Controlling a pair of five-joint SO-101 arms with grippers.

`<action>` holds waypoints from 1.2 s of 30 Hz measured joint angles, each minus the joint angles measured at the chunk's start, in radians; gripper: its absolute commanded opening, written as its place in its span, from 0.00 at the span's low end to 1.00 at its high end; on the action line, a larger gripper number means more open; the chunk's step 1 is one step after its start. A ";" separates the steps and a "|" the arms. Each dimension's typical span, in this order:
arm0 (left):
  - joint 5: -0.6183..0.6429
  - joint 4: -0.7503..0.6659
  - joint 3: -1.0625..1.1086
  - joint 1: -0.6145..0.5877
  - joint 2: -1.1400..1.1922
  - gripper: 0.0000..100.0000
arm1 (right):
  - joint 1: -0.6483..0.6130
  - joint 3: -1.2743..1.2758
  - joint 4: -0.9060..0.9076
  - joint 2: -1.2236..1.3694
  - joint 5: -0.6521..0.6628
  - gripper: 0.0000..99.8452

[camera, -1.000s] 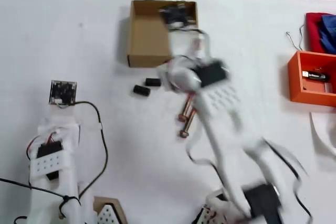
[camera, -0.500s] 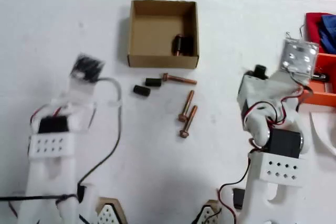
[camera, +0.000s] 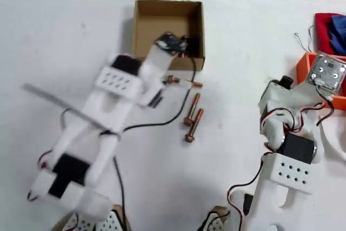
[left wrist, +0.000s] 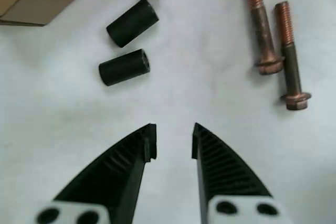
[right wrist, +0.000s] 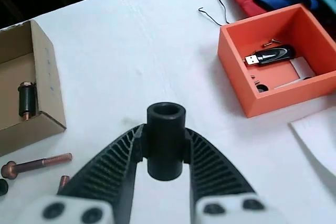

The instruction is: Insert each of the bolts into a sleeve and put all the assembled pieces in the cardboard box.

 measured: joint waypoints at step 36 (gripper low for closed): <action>0.299 0.060 -0.436 0.226 0.477 0.16 | 0.057 0.014 -0.005 -0.003 0.000 0.02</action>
